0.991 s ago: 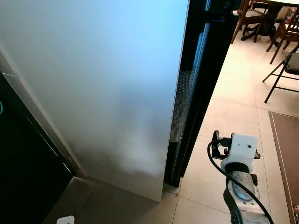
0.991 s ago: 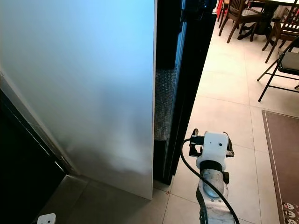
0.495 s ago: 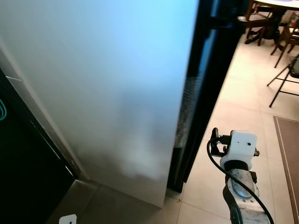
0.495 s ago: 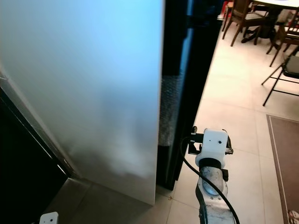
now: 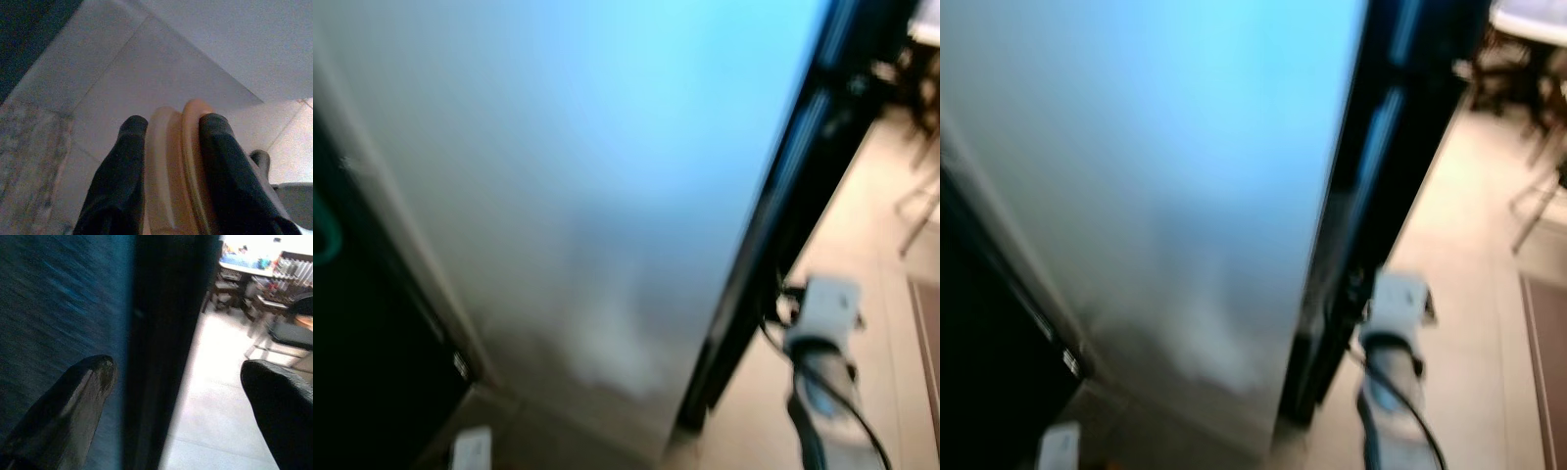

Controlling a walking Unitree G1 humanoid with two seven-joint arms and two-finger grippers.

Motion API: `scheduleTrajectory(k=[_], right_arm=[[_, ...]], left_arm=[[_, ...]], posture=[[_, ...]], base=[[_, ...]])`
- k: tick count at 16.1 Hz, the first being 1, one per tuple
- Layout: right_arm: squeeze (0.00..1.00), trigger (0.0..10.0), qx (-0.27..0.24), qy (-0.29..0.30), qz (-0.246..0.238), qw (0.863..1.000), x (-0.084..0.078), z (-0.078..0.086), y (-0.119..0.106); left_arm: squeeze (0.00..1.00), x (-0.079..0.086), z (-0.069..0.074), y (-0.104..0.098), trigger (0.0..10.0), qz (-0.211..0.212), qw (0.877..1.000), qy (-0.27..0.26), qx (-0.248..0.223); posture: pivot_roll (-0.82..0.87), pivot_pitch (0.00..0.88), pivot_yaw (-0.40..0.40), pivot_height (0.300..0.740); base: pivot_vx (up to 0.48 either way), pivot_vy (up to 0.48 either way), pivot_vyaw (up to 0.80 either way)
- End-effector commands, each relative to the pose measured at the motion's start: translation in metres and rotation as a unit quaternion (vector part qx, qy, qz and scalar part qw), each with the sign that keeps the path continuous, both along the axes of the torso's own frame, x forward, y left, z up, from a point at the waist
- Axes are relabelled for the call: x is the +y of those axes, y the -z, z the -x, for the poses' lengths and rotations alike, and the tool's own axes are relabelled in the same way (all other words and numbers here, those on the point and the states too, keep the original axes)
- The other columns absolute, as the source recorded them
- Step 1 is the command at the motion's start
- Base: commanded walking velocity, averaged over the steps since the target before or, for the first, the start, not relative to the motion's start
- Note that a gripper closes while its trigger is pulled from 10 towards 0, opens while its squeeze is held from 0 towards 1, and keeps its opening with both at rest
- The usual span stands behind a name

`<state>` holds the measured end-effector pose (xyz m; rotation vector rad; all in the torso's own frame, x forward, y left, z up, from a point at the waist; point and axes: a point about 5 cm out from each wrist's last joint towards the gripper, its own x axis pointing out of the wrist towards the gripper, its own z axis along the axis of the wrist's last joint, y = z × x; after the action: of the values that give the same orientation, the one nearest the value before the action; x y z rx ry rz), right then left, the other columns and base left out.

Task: Restocking fridge

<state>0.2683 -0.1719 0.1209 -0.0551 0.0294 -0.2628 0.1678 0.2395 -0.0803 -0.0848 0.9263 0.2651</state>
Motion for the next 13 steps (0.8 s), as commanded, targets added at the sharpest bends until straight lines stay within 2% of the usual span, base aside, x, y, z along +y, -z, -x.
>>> scheduleTrajectory(k=[1,4,6,7,9,13], right_arm=[[0.0,10.0,-0.001,0.006,0.0,1.0,-0.002,0.002,-0.001],[0.0,10.0,-0.003,0.017,0.003,1.0,-0.005,0.003,-0.001],[0.0,10.0,-0.003,0.036,0.007,0.999,-0.011,0.003,-0.002],[0.0,10.0,0.002,0.057,-0.002,0.998,-0.019,0.004,0.0],[0.0,10.0,0.003,0.057,-0.006,0.998,-0.02,0.004,0.001],[0.0,10.0,0.003,0.058,-0.006,0.998,-0.02,0.004,0.001]], left_arm=[[0.0,0.002,0.016,0.007,10.0,-0.002,0.999,0.0,0.034],[0.0,0.002,0.018,0.008,10.0,-0.002,0.999,0.001,0.036],[0.0,0.001,0.018,0.008,10.0,-0.002,0.999,0.002,0.036],[0.0,-0.002,0.015,0.007,10.0,0.0,0.999,0.005,0.035],[0.0,-0.005,0.01,0.006,10.0,-0.003,0.999,0.017,0.033],[0.0,-0.005,0.009,0.006,10.0,-0.005,0.999,0.02,0.032]], posture=[[-0.13,0.0,-0.005,0.74],[-0.13,0.0,-0.005,0.74],[-0.13,0.0,-0.005,0.74],[-0.12,0.0,-0.003,0.74],[-0.13,0.0,-0.001,0.74],[-0.13,0.0,-0.001,0.74]], base=[[0.0,0.0,0.0],[0.0,0.0,0.0],[0.0,0.0,0.0],[0.0,0.0,0.0],[0.0,0.0,0.0],[0.0,0.0,0.0]])
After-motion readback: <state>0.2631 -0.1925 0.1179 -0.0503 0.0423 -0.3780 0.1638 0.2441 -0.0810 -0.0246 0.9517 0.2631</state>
